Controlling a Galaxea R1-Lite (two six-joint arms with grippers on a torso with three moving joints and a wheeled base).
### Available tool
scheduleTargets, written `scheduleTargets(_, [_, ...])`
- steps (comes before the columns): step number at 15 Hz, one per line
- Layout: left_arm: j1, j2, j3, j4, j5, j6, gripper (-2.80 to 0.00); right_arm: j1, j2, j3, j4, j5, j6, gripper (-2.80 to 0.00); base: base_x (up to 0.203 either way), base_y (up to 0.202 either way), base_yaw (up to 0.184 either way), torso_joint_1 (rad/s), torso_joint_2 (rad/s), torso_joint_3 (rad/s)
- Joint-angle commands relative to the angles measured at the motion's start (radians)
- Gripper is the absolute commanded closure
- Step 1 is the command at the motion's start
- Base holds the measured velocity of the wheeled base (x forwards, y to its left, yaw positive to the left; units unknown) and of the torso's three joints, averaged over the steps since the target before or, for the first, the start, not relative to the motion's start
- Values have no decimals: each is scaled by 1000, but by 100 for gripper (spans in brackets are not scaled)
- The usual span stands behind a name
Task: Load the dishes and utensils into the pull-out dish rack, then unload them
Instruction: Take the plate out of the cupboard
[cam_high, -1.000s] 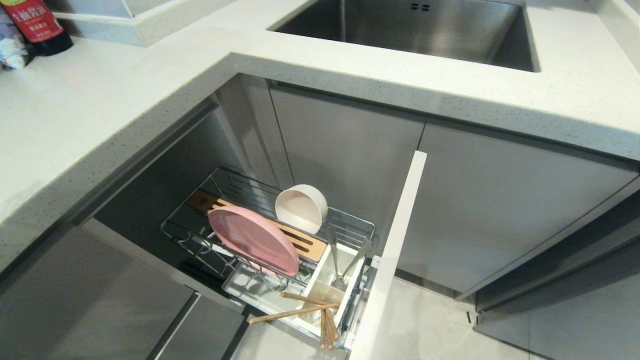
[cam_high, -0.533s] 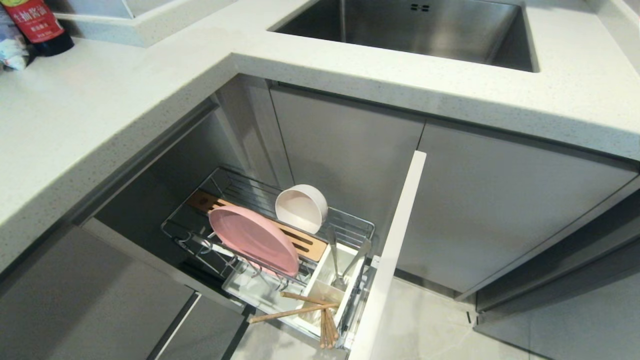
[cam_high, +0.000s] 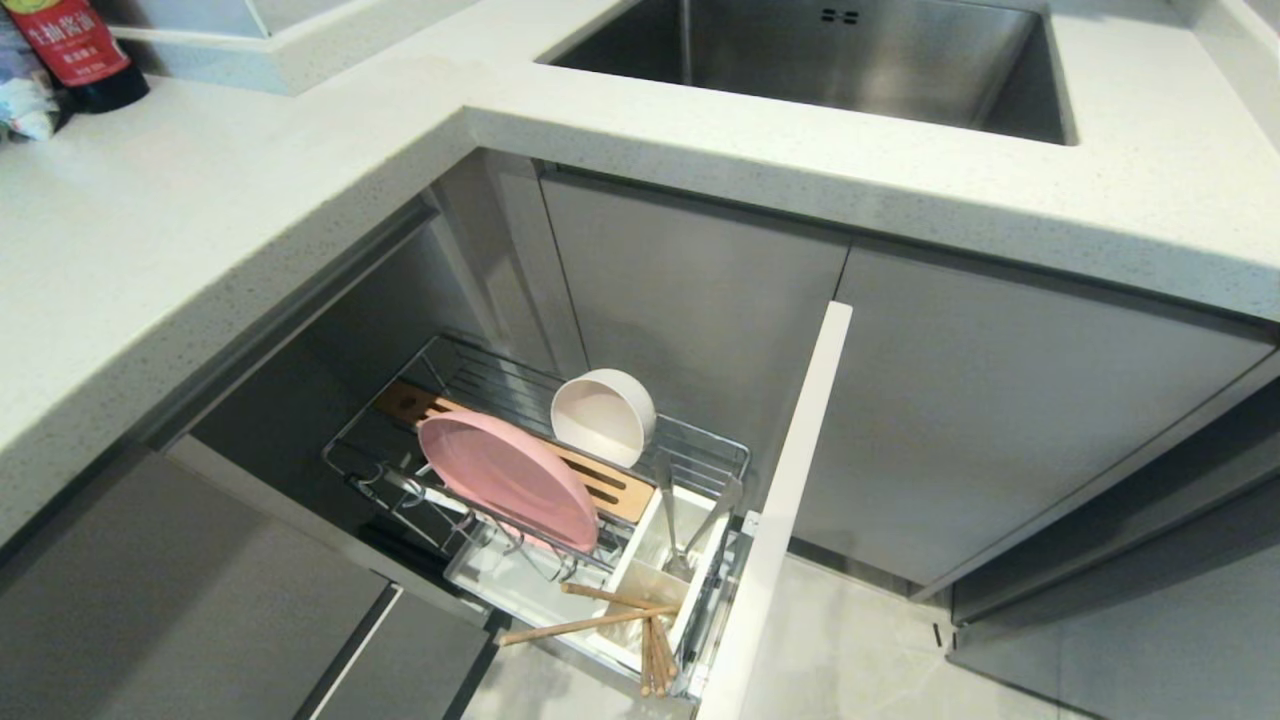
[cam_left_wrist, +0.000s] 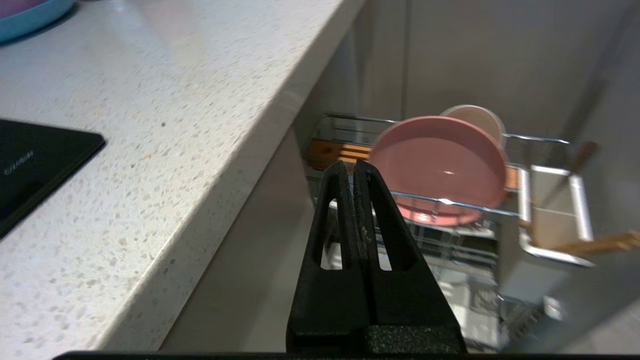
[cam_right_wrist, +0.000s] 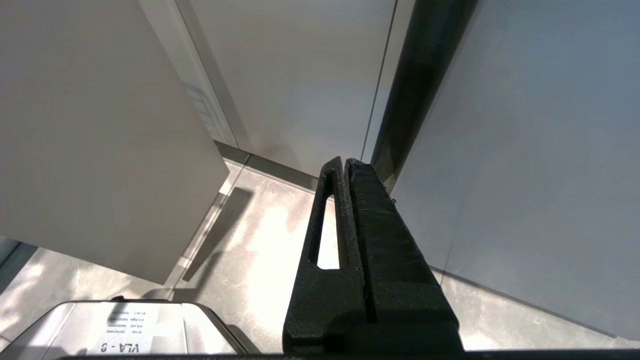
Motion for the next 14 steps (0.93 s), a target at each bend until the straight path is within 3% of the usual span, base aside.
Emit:
scheduleTargets(1, [0,-14,161,-160,29,2,0,0,0,0,0,0,-1,0,0,0,0,0,0,0])
scheduleTargets(3, [-1,-13,361,-359,60,13,0,0,0,0,1,0,0,0,0,0,0,0,0,0])
scheduleTargets(5, [-1,-13,495,-468,81,17,0,0,0,0,1,0,0,0,0,0,0,0,0,0])
scheduleTargets(8, [-1,-13,514,-365,71,9,0,0,0,0,0,0,0,0,0,0,0,0,0,0])
scheduleTargets(10, [-1,-13,514,-278,-5,0,0,0,-1,0,0,0,0,0,0,0,0,0,0,0])
scheduleTargets(14, [-1,-13,514,-270,-19,-60,0,0,0,0,0,0,-1,0,0,0,0,0,0,0])
